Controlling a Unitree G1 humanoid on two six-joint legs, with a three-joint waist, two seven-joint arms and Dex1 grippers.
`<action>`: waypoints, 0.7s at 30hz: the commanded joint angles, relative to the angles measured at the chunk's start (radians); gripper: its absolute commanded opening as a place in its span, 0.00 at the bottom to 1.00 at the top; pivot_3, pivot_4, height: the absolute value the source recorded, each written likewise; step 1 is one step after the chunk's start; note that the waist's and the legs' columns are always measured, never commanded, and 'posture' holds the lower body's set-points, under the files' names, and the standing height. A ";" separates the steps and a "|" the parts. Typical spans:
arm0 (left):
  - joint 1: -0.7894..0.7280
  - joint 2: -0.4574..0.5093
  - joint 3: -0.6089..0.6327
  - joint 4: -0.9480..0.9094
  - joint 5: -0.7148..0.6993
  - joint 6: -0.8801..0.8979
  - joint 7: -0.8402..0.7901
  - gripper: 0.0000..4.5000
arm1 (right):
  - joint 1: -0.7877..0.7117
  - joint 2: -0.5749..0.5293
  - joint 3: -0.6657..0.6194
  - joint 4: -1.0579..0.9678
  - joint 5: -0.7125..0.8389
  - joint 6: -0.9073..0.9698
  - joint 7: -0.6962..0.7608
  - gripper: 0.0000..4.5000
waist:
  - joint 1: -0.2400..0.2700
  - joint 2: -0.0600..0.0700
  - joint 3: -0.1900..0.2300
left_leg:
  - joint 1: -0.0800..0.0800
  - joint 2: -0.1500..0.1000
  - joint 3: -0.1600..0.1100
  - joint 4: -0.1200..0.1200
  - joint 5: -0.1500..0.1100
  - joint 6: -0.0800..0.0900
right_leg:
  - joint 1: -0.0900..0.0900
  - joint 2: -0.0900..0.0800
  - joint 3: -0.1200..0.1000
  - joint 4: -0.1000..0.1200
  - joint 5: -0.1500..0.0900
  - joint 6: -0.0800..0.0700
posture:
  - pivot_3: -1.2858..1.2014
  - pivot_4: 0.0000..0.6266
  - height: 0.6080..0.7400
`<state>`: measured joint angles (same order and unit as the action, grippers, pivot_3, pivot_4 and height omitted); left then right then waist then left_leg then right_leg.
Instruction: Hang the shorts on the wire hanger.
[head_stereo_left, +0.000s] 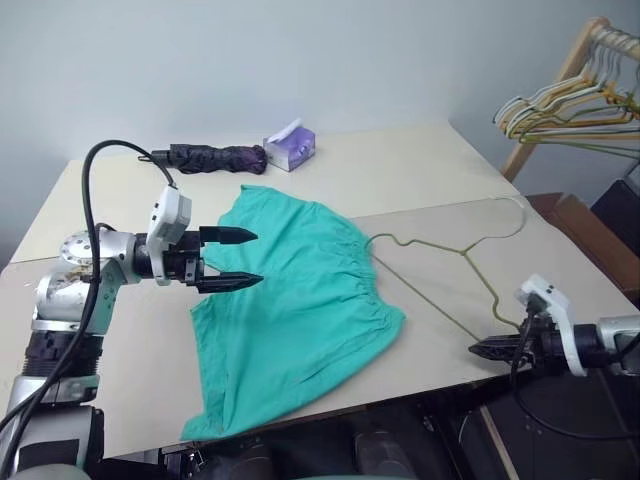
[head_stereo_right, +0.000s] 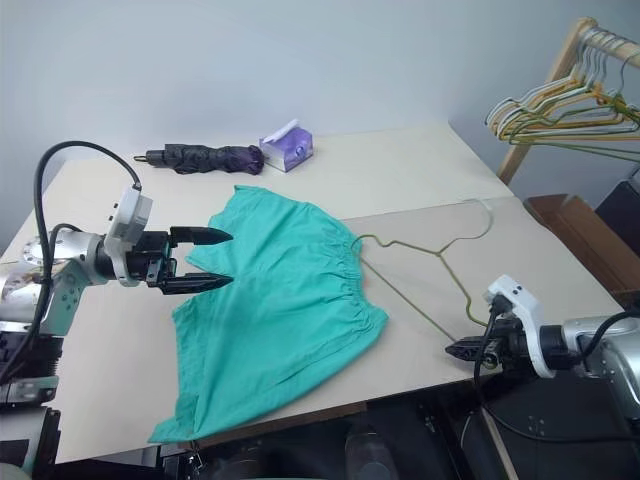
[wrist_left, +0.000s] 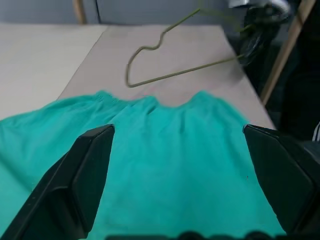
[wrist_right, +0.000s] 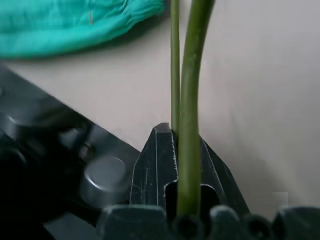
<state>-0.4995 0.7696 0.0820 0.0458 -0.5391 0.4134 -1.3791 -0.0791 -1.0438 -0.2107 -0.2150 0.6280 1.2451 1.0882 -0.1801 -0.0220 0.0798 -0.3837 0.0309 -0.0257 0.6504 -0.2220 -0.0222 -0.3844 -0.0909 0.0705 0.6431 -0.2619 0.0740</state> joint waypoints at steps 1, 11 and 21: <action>-0.022 -0.010 0.025 -0.057 -0.041 0.034 0.041 0.99 | -0.067 0.021 -0.001 0.050 0.055 0.128 -0.041 0.00 | 0.007 0.001 0.000 | 0.000 0.000 0.000 0.000 0.000 0.000 | 0.000 0.000 0.000 0.000 0.000 0.000 | 0.46 0.09 1.00; -0.029 0.007 0.009 -0.123 -0.105 0.099 0.008 0.99 | -0.205 0.123 0.027 0.233 0.085 0.254 -0.121 0.00 | 0.030 0.001 0.000 | -0.006 -0.001 0.000 0.000 -0.001 0.002 | -0.004 0.000 0.001 -0.003 0.003 -0.005 | 0.47 0.11 1.00; -0.024 0.011 0.006 -0.122 -0.091 0.085 0.009 0.99 | -0.182 0.029 0.028 0.234 0.222 0.311 0.029 0.00 | 0.054 0.001 0.000 | -0.005 0.000 0.001 0.000 -0.002 0.003 | -0.003 0.001 0.001 -0.003 0.002 -0.003 | 0.48 0.12 1.00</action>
<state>-0.5084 0.7664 0.0802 -0.0552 -0.6287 0.5065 -1.3667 -0.2577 -0.9916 -0.1704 0.0489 0.7995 1.5480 1.0678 -0.1265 -0.0213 0.0798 -0.3887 0.0305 -0.0248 0.6500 -0.2237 -0.0196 -0.3876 -0.0903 0.0714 0.6396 -0.2601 0.0710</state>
